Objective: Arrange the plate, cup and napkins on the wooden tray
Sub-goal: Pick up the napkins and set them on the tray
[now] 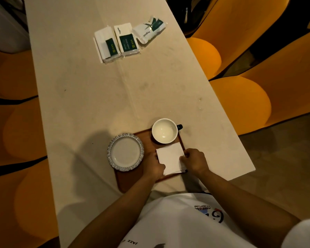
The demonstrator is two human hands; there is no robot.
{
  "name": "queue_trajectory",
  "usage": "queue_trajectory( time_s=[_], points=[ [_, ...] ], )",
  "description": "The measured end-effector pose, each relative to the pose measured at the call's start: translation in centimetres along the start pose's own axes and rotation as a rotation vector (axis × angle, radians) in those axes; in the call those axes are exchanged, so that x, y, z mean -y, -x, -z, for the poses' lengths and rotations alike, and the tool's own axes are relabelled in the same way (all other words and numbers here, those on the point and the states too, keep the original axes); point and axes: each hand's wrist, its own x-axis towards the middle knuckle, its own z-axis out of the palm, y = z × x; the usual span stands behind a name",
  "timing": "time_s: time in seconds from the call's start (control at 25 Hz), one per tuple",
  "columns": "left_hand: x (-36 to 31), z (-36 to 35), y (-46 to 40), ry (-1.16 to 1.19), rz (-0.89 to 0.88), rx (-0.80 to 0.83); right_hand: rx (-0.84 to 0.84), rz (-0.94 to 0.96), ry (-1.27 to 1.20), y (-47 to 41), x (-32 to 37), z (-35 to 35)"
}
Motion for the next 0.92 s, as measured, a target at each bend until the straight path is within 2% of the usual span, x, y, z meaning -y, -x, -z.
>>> queue_trajectory(
  time_s=[0.36,0.52,0.6,0.92],
  points=[
    [0.5,0.3,-0.8,-0.169,-0.079,-0.021,-0.02,0.022,0.141,-0.2,0.2,0.2],
    [0.6,0.1,0.0,-0.272,-0.247,-0.077,-0.092,0.147,0.22,0.5,0.1,0.8],
    [1.1,-0.1,0.5,-0.325,-0.313,-0.059,-0.071,0.198,0.206,0.8,-0.1,0.7],
    [1.3,-0.5,0.9,-0.338,-0.284,0.015,0.009,0.192,0.164,1.2,-1.1,0.1]
  ],
)
